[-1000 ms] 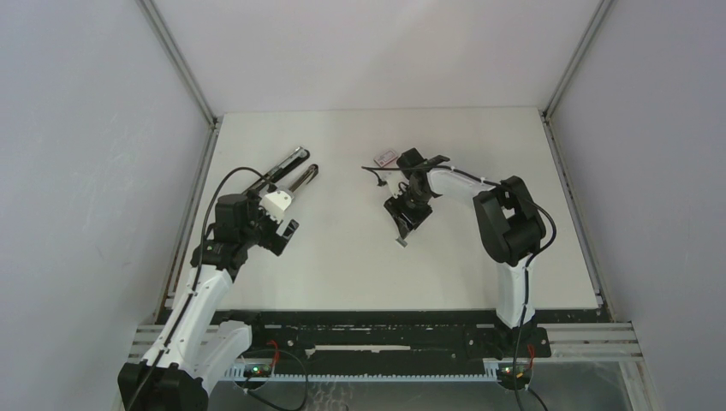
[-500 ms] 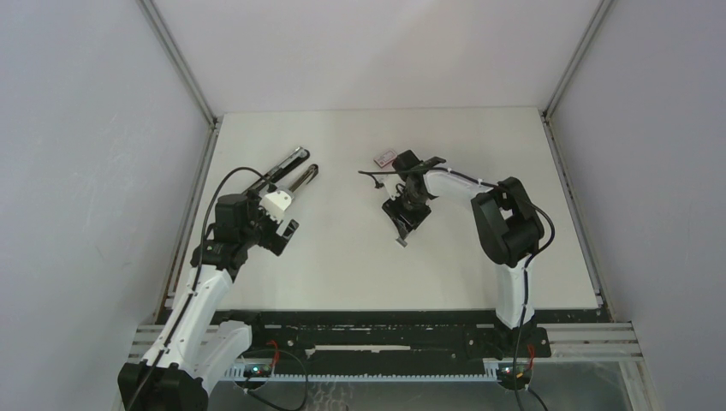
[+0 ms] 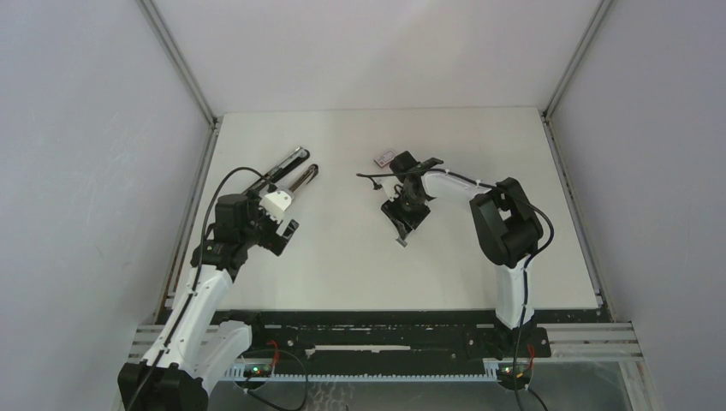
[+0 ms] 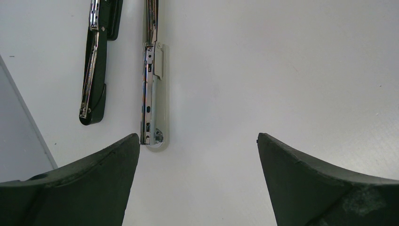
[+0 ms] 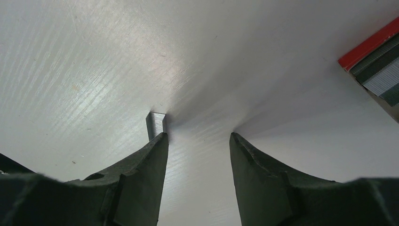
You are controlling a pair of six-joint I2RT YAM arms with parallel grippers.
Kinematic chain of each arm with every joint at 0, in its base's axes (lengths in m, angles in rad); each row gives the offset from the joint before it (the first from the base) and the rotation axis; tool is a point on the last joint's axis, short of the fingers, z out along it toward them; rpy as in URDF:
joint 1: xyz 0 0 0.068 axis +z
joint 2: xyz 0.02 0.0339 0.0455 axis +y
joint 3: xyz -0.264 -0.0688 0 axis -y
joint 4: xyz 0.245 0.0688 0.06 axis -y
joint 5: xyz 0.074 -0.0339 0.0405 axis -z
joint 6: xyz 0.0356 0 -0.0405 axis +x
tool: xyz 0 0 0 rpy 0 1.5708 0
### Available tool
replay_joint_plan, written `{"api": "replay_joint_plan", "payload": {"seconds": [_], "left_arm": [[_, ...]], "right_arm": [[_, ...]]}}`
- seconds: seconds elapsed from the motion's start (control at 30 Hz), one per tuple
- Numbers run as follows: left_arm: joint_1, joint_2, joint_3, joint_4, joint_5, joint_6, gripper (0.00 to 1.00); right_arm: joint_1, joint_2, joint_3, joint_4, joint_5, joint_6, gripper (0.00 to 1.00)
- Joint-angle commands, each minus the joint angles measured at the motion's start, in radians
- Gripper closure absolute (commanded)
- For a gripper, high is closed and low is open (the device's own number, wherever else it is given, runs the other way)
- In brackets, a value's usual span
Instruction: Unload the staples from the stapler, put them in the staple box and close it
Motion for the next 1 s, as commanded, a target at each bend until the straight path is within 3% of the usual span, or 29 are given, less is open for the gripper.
{"api": "replay_joint_plan", "payload": {"seconds": [0.0,0.37,0.97], "left_arm": [[0.005,-0.019,-0.024,0.028,-0.007,0.018,0.0],[0.006,-0.021,-0.024,0.028,-0.007,0.018,0.0],[0.006,-0.025,-0.024,0.027,-0.008,0.018,0.0]], "right_arm": [[0.007,0.032,0.005,0.023,0.046,-0.011,0.49],[0.014,0.037,0.005,0.024,0.055,-0.012,0.53],[-0.034,0.048,0.021,-0.012,-0.1,-0.006,0.49]]}}
